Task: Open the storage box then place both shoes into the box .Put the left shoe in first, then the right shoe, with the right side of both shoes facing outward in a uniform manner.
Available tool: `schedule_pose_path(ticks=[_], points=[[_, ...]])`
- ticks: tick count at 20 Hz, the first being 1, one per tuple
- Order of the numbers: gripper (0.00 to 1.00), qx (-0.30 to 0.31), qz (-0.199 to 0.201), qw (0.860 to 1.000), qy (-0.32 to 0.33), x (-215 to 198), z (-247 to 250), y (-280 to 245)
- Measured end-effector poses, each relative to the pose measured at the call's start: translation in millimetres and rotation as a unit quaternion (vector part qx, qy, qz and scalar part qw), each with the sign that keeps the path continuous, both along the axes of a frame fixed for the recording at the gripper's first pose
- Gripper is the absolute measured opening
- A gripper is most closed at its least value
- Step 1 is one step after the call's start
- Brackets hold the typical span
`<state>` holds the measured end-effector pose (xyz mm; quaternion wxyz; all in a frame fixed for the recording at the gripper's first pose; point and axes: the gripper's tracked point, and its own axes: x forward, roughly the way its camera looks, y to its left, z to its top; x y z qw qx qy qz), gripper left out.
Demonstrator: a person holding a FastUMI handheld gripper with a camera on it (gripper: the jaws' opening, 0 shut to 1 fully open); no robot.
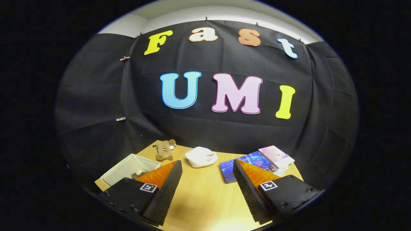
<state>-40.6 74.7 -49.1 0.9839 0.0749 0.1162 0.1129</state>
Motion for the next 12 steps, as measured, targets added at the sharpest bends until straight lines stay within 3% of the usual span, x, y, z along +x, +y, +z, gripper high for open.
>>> schedule_pose_path(ticks=[12], points=[[0.99,0.017,-0.07,0.997,0.031,-13,-32,-65]])
